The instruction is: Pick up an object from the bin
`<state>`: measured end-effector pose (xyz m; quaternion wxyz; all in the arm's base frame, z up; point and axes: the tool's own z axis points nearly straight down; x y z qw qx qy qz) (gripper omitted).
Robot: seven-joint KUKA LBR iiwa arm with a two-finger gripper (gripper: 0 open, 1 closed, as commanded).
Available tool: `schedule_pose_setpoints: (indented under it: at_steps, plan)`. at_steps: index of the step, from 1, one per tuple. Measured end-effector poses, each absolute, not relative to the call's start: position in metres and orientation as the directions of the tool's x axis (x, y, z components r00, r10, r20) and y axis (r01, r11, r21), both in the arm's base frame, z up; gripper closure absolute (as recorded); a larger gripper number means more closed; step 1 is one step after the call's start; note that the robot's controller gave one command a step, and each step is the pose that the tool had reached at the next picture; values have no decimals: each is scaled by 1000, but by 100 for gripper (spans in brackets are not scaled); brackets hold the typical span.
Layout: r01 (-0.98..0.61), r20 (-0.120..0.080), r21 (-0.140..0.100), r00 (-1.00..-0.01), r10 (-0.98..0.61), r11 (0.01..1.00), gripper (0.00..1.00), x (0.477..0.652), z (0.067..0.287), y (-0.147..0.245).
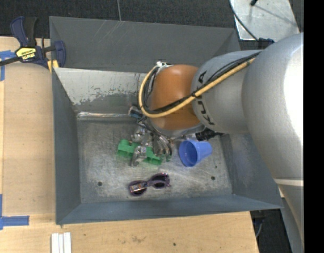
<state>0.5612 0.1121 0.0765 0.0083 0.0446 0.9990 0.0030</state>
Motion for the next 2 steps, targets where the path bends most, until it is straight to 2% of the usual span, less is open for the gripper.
schedule_pose_setpoints:
  at_steps: [2]
  plan:
    - [83, 0, 0, -997, 83, 997, 100, 559, 84, 111]
